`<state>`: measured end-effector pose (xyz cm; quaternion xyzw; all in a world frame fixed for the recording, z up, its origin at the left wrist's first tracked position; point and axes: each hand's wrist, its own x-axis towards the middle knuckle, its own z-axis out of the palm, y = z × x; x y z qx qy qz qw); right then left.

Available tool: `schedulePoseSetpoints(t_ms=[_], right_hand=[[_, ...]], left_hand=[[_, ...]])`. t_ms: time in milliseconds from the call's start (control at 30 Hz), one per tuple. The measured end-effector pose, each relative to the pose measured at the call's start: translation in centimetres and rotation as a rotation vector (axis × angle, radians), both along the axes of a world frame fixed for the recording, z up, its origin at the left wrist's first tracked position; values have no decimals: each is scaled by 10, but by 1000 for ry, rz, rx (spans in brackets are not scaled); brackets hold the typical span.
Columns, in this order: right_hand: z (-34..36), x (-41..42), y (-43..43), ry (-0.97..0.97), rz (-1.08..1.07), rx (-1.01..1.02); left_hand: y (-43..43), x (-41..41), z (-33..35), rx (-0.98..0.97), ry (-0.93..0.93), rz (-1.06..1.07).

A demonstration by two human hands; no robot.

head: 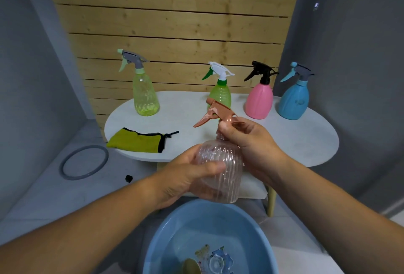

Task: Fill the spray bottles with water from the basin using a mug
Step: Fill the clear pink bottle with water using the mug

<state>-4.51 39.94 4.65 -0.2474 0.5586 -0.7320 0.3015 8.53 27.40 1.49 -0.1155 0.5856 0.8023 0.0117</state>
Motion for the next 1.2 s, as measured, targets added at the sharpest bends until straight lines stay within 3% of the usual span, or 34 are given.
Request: schedulePoseSetpoints(t_ms=[167, 333, 500, 767, 967, 1200], right_hand=[[-3, -4, 2, -31, 4, 8], [-6, -1, -1, -72, 33, -24], [-3, -3, -2, -140, 39, -46], [-7, 0, -6, -148, 24, -49], [-13, -15, -4, -76, -77, 39], [-30, -41, -7, -253, -274, 17]], left_hand=[[-6, 3, 3, 124, 13, -120], [0, 0, 2, -83, -65, -40], [-2, 3, 7, 78, -37, -67], [4, -1, -1, 38, 3, -80], [-27, 4, -17, -188, -166, -34], [-61, 33, -36, -405, -409, -178]])
